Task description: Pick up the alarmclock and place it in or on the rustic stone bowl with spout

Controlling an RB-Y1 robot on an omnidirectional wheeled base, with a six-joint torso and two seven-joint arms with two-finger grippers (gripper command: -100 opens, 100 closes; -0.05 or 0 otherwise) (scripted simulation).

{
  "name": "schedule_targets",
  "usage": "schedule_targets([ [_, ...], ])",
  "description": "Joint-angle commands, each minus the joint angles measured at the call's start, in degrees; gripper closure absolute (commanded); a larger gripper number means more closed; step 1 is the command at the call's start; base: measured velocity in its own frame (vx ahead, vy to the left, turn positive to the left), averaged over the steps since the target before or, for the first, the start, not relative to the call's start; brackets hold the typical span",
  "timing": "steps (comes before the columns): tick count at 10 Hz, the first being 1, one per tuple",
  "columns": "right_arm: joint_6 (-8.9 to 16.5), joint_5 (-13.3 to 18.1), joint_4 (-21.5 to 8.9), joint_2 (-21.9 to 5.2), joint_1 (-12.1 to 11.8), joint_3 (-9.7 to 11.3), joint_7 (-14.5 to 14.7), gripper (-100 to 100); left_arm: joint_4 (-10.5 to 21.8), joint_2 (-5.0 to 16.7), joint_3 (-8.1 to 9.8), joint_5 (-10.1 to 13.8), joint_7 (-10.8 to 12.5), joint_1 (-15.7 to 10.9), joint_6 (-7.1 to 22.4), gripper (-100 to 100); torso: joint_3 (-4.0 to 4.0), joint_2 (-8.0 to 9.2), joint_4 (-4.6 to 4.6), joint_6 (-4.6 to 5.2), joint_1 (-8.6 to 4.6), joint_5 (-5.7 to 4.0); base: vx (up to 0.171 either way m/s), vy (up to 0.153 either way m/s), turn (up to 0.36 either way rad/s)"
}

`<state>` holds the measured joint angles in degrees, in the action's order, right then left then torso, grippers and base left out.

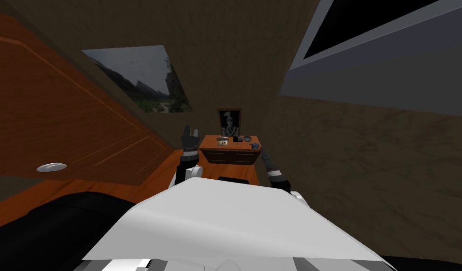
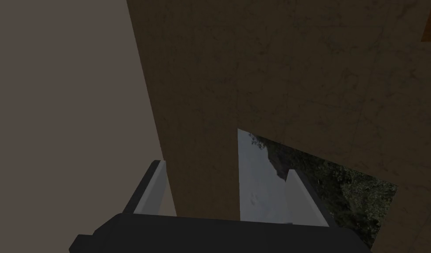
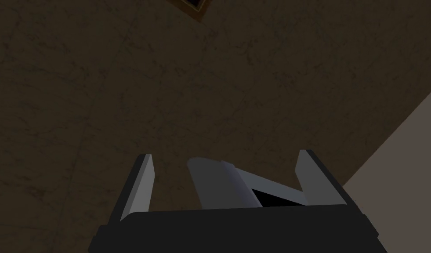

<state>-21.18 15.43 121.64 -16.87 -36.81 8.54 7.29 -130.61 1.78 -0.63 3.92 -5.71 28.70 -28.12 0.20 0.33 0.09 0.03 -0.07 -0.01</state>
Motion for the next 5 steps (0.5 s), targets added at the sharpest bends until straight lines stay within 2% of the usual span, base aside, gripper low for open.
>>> schedule_targets([
  [1, 0.49, 1.65, -2.86, -1.68, -0.22, 0.99, 0.14, -100, 0.00, 0.00, 0.00, 0.00, 0.00, 0.00, 0.00, 0, 0.00, 0.00, 0.00, 0.00, 0.00, 0.00, -0.073, 0.027, 0.281],
  [2, 0.64, 3.18, -4.70, -3.17, -0.76, 1.84, 0.18, -100, 0.00, 0.00, -0.01, 0.00, 0.00, -0.01, 0.00, 0, -0.01, -0.01, 0.00, -0.05, 0.01, 0.00, -0.110, 0.048, 0.390],
  [3, 0.64, 3.18, -6.06, -3.17, -0.76, 1.84, 0.18, -100, 0.00, 0.00, -0.01, 0.00, 0.00, -0.01, 0.00, 0, 0.05, 0.10, 0.01, -0.03, 0.07, 0.02, -0.078, 0.042, 0.184],
  [5, 0.99, 6.51, -10.70, -6.32, -1.73, 3.64, 0.13, -100, 0.00, 0.00, -0.01, 0.00, 0.00, -0.01, 0.00, 0, -0.03, -0.05, -0.01, -0.04, 0.02, 0.01, -0.048, 0.035, 0.360],
])
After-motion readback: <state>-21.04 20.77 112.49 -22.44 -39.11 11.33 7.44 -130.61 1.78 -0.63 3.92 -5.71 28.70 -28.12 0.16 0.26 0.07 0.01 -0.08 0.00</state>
